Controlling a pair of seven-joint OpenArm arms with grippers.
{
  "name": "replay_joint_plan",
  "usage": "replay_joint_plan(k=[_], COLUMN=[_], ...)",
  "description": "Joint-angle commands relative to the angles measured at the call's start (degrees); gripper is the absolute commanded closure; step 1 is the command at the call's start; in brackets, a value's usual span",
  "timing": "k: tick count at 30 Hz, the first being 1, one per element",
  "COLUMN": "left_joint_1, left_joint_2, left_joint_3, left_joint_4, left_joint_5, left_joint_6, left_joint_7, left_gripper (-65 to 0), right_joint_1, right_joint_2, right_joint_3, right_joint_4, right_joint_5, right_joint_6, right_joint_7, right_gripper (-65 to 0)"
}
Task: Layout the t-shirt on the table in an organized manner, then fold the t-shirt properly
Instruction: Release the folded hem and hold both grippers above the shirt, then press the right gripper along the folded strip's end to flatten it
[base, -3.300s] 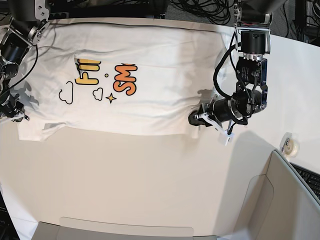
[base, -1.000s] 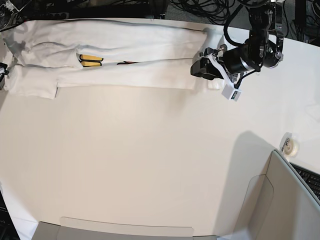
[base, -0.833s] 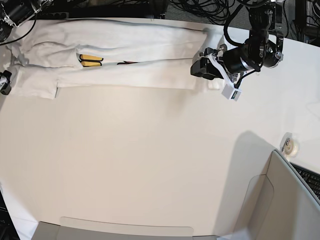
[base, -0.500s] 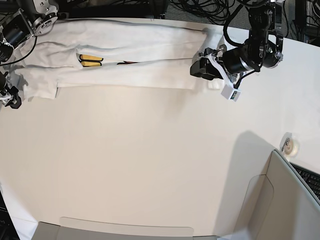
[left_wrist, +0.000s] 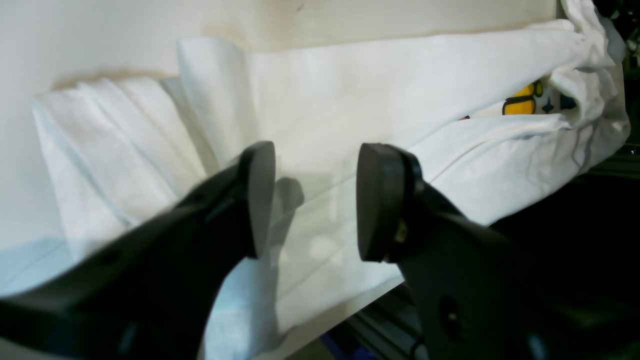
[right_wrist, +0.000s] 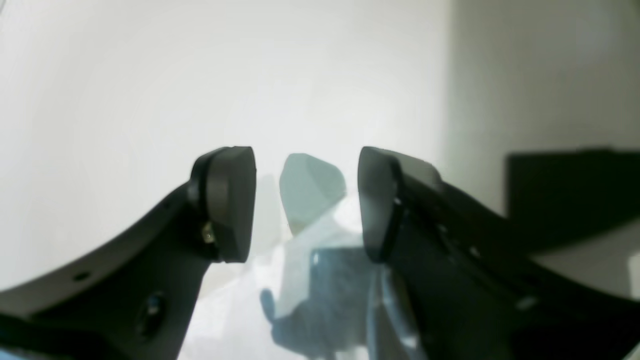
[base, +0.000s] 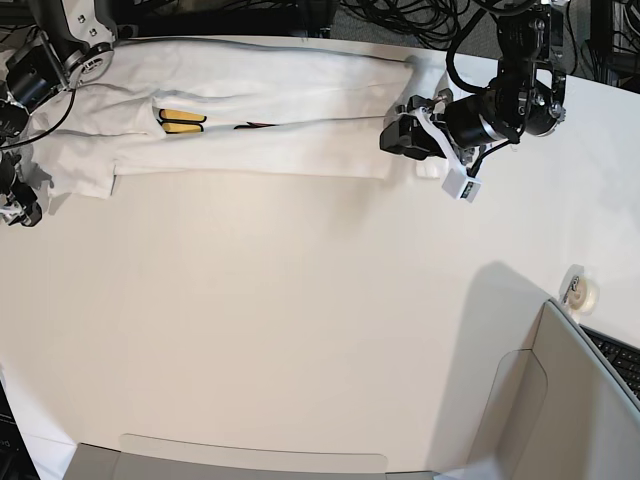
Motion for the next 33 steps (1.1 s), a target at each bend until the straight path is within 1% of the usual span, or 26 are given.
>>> replay_joint_plan(k=[1,12,14,15,17,20,21,25,29,33], left_joint_1=[-0.33,-0.33,-0.33,-0.33,-0.33,-0.33,-0.33,-0.33,-0.51,-0.51], left_joint_2=[-0.33,-0.33,-0.33,-0.33,-0.33,-0.33,-0.33,-0.33,-0.16,0.72], left_joint_3=[-0.26,-0.09,-0.09,-0.09,-0.09,-0.09,-0.09,-0.09,-0.09,-0.44], left_joint_4=[0.91,0.91,0.91,0.91,0.91,0.91,0.91,0.83,0.83,0.83], left_joint_5=[-1.05,-1.05,-1.05,-1.05,-1.05,-1.05,-1.05,-1.05,-1.05,-0.96], left_joint_6=[-0.23,-0.23,-0.23,-0.23,-0.23,-0.23,-0.23,-0.23,-0.23,-0.23], left_joint_7=[-0.43,-0.43,-0.43,-0.43,-0.43,-0.43,-0.43,-0.43,-0.43,-0.43], left_gripper=[-24.7,-24.7,-24.7,-24.7,-24.7,-24.7,-24.7,-24.7,-24.7,-24.7], right_joint_1=[0.98,-2.1,-2.53,-2.62,-2.62,-2.62,-2.53,-2.45,-2.62,-3.85], right_joint_2=[1.76,1.23,0.53,0.44,0.27,0.09,0.09,0.27,0.09,-0.17], right_joint_3=[0.08,0.08,-0.01,-0.01,-0.01,-0.01,-0.27,-5.55,-6.16,-6.16], right_joint_4=[0.62,0.97,1.06,1.06,1.06,1.06,1.06,1.23,2.64,8.18], right_joint_5=[-0.53,-0.62,-0.62,-0.79,-0.97,-0.71,-0.88,-0.09,2.63,2.72], right_joint_6=[0.09,0.09,0.18,0.18,0.26,0.35,0.35,0.35,0.35,0.35], right_joint_7=[1.07,0.72,0.72,0.54,-1.13,-2.97,-3.24,-3.68,-3.77,-5.35], right_gripper=[-32.7,-32.6,-32.5,-31.2,-23.7,-5.2,-0.3,0.0,0.0,0.0])
